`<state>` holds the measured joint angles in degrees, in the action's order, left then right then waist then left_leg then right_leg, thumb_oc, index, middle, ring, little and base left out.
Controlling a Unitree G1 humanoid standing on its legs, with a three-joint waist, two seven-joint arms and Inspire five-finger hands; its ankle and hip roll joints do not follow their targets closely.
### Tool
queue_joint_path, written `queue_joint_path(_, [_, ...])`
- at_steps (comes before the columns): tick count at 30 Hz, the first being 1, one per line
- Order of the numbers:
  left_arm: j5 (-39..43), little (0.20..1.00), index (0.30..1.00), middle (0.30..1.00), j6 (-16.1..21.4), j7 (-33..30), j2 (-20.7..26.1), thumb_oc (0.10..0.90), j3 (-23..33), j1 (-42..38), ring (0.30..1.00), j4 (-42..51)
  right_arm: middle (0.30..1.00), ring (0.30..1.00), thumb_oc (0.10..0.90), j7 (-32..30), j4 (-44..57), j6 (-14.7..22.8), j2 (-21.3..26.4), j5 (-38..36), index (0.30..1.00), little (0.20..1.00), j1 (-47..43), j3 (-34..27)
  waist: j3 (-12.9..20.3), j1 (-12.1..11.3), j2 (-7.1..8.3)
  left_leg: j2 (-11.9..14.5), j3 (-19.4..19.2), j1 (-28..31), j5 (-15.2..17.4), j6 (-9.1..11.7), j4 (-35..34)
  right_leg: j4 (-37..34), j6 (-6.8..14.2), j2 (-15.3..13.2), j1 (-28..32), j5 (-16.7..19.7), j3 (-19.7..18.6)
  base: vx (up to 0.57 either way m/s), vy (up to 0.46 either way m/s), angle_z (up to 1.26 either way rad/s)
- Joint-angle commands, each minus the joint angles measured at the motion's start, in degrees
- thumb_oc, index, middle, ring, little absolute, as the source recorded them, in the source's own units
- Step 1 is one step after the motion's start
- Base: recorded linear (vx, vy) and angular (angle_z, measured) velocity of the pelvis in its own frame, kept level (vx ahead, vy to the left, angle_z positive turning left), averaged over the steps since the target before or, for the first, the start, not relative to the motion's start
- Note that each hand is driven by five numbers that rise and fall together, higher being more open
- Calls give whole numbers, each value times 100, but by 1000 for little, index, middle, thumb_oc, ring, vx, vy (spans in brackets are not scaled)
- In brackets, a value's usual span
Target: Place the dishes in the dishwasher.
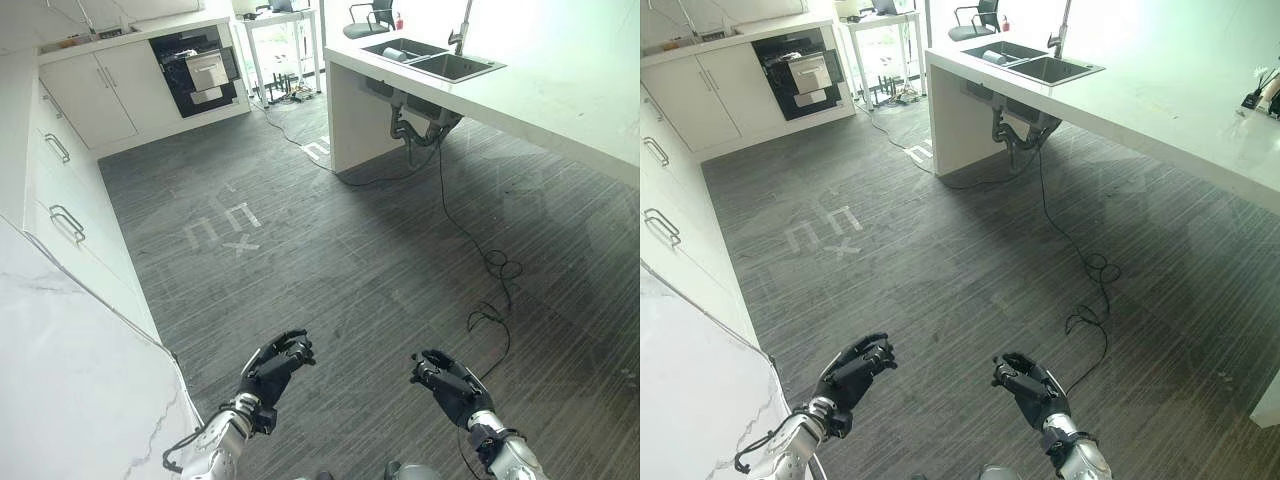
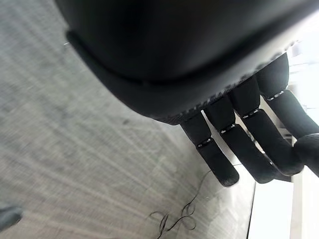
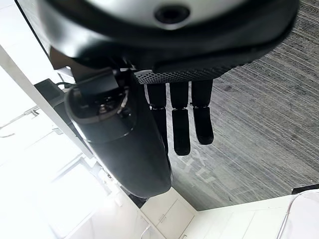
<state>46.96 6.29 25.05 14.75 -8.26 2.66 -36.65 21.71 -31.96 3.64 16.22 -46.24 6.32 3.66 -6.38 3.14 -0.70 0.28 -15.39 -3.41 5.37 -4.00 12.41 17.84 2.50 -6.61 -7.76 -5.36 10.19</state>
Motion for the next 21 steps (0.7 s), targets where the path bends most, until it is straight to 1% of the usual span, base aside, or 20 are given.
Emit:
queue_joint_path(1, [199, 900, 900, 900, 238, 222, 85, 800, 179, -215, 900, 200, 900, 900, 800, 103, 283, 343, 111, -129, 900, 900, -354, -99, 106, 108, -8, 214, 502, -124, 1039, 474, 478, -65, 488, -89, 300, -709, 50, 0, 0, 0])
queue_joint_path(3, [-101, 900, 900, 900, 303, -8, 133, 800, 194, -212, 900, 39, 900, 900, 800, -8, 163, 387, 178, 151, 900, 900, -350, -104, 102, 113, -2, 224, 490, -129, 1041, 484, 478, -65, 490, -77, 295, -718, 44, 9, -40, 1])
queue_joint_path(5, [-437, 900, 900, 900, 62, -350, 205, 800, 165, -228, 900, -140, 900, 900, 800, -112, -2, 451, 266, 369, 900, 900, -361, -73, 62, 114, -4, 238, 489, -96, 1056, 499, 478, -65, 499, -64, 335, -737, 48, 7, -51, 1])
queue_joint_path(6, [-655, 900, 900, 900, 27, -436, 228, 800, 135, -263, 900, -272, 900, 900, 800, -183, -40, 440, 287, 485, 900, 900, -362, -53, 82, 124, 2, 244, 476, -135, 1032, 504, 478, -65, 497, -58, 291, -713, 49, 15, -72, 1])
queue_joint_path(8, [-1264, 900, 900, 900, -20, -634, 253, 800, 89, -300, 900, -606, 900, 900, 800, -211, -227, 313, 357, 668, 900, 900, -363, -11, 69, 144, 3, 270, 459, -124, 1027, 523, 478, -65, 492, -41, 304, -729, 65, 33, -86, 1])
queue_joint_path(10, [-1666, 900, 900, 900, 41, -749, 231, 800, 50, -333, 900, -909, 900, 900, 800, -222, -377, 172, 378, 920, 900, 900, -371, 39, 64, 159, 12, 289, 422, -96, 1041, 540, 478, -65, 508, -33, 325, -743, 73, 54, -89, -1])
queue_joint_path(11, [-1817, 900, 900, 900, 97, -769, 208, 800, 59, -333, 900, -1100, 900, 900, 800, -175, -530, 191, 386, 957, 900, 900, -427, 117, 56, 157, 12, 318, 398, -95, 1032, 547, 478, -65, 491, -9, 329, -758, 65, 35, -100, -1])
queue_joint_path(15, [-2193, 900, 900, 900, 174, -867, 174, 800, 89, -357, 900, -1448, 900, 900, 800, -239, -718, 235, 368, 833, 900, 900, -435, 147, 21, 170, 14, 396, 382, -97, 983, 594, 478, -65, 430, 61, 334, -773, 76, 30, -95, 1])
queue_joint_path(18, [-2555, 900, 900, 900, 195, -945, 187, 800, 72, -394, 900, -1542, 900, 900, 800, -217, -810, 79, 374, 933, 900, 900, -433, 131, -6, 175, -2, 418, 367, -39, 950, 634, 478, -65, 371, 96, 380, -820, 111, 90, -96, 9])
queue_joint_path(19, [-2613, 900, 900, 900, 204, -968, 170, 800, 68, -446, 900, -1572, 900, 900, 800, -229, -857, 6, 409, 971, 900, 900, -493, 160, -42, 144, 21, 372, 342, 63, 848, 667, 478, -65, 309, 85, 406, -833, 120, 136, -60, 9])
queue_joint_path(21, [-2588, 900, 900, 900, 221, -989, 152, 800, 73, -491, 900, -1589, 900, 900, 800, -244, -848, -58, 451, 1097, 900, 900, -557, 179, -90, 106, 99, 260, 273, 161, 755, 638, 478, -65, 259, 22, 424, -838, 80, 135, -58, -3])
